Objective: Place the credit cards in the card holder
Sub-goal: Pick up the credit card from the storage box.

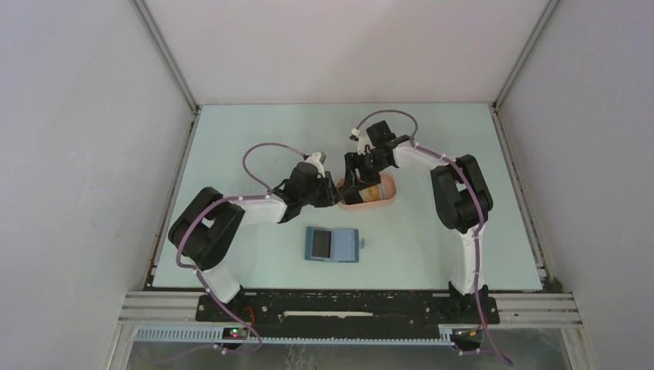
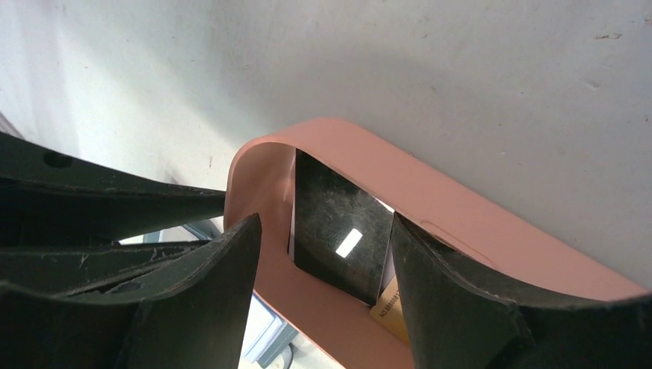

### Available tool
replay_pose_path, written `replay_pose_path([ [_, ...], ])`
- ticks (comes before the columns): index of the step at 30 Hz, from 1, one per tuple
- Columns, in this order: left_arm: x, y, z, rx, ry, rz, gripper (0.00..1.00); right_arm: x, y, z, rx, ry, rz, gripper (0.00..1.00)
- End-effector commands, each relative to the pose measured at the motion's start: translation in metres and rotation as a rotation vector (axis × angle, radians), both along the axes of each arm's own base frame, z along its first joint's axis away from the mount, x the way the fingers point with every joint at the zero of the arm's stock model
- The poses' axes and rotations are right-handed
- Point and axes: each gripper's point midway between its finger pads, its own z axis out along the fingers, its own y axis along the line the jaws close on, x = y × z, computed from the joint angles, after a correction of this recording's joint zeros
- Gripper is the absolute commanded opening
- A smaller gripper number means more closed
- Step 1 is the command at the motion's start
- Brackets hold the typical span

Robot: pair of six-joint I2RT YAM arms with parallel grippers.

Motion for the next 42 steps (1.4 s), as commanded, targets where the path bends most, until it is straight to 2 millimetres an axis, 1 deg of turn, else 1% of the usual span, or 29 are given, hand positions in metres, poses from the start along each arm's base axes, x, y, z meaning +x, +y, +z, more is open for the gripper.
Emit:
replay_pose_path([
  [1,0.014,-0.016,0.026,-0.078,-0.037,-0.012,0.31,-0.017,0.012,0.002,0.106,0.078,0.021,0.72],
  [3,0.014,-0.016,0.025,-0.080,-0.034,-0.011,0.30,-0.022,0.018,0.013,0.180,0.109,0.037,0.72],
  [6,0.014,-0.017,0.025,-0.080,-0.031,-0.010,0.30,-0.025,0.022,0.029,0.263,0.137,0.042,0.70],
  [12,0.015,-0.017,0.022,-0.075,-0.025,-0.003,0.29,-0.025,0.020,0.056,0.358,0.142,0.046,0.69],
  [16,0.017,-0.016,0.023,-0.071,-0.025,0.002,0.29,-0.028,0.019,0.064,0.393,0.152,0.054,0.69],
  [20,0.017,-0.017,0.023,-0.070,-0.021,0.003,0.29,-0.030,0.019,0.067,0.422,0.167,0.065,0.67],
  [22,0.018,-0.017,0.023,-0.071,-0.021,0.003,0.29,-0.031,0.019,0.066,0.418,0.170,0.062,0.66],
  [25,0.018,-0.018,0.024,-0.072,-0.020,0.004,0.29,-0.028,0.014,0.056,0.370,0.169,0.037,0.64],
  [29,0.018,-0.019,0.024,-0.077,-0.017,0.000,0.29,-0.025,0.009,0.039,0.316,0.189,0.007,0.55],
  [30,0.019,-0.019,0.025,-0.077,-0.018,-0.001,0.29,-0.024,0.007,0.034,0.290,0.186,0.002,0.54],
  [34,0.019,-0.021,0.025,-0.080,-0.015,-0.006,0.29,-0.024,0.003,0.023,0.243,0.190,-0.008,0.55],
  [38,0.019,-0.023,0.024,-0.083,-0.013,-0.012,0.28,-0.027,0.006,0.018,0.244,0.217,0.002,0.55],
  [42,0.019,-0.023,0.026,-0.084,-0.013,-0.014,0.28,-0.026,0.004,0.012,0.200,0.200,-0.003,0.55],
])
